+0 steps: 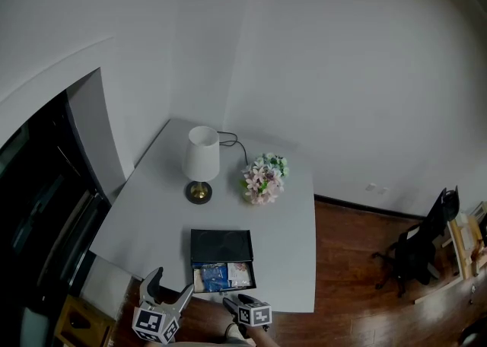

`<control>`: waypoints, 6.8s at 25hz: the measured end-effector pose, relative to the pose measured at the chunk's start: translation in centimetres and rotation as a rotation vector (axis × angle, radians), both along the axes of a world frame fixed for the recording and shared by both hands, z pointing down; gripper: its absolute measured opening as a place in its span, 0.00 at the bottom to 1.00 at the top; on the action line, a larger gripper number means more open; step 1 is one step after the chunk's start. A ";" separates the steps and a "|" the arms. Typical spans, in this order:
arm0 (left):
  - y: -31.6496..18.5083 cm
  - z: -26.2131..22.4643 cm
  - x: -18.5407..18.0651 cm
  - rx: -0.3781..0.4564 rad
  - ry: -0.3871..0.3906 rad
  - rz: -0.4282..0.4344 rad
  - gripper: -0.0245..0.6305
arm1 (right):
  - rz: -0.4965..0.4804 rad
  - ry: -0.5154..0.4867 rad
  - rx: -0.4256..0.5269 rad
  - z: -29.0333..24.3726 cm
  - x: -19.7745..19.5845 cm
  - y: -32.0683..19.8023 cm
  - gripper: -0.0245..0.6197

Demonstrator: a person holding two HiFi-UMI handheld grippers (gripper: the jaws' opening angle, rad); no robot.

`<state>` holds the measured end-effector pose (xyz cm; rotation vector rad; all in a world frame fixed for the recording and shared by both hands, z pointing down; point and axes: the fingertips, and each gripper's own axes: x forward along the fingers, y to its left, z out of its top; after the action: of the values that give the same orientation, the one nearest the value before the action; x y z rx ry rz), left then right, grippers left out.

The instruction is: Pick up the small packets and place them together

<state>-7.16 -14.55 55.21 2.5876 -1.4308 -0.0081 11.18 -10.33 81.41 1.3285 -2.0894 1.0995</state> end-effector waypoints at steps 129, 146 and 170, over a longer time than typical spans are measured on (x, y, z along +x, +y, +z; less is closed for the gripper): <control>-1.5 -2.2 -3.3 0.085 -0.031 -0.062 0.59 | -0.280 0.116 0.768 -21.6 -2.1 -5.7 0.57; -0.1 -0.6 -6.5 0.028 -0.025 -0.154 0.59 | -0.633 0.577 0.146 -0.6 -0.6 -9.8 0.39; -1.1 0.3 -5.3 0.009 0.000 -0.119 0.58 | -0.263 0.376 0.461 -15.5 0.4 -7.9 0.06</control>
<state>-12.45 -15.69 55.50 2.5054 -1.5865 -0.0308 11.56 -18.27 65.92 1.2797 -2.2078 0.2376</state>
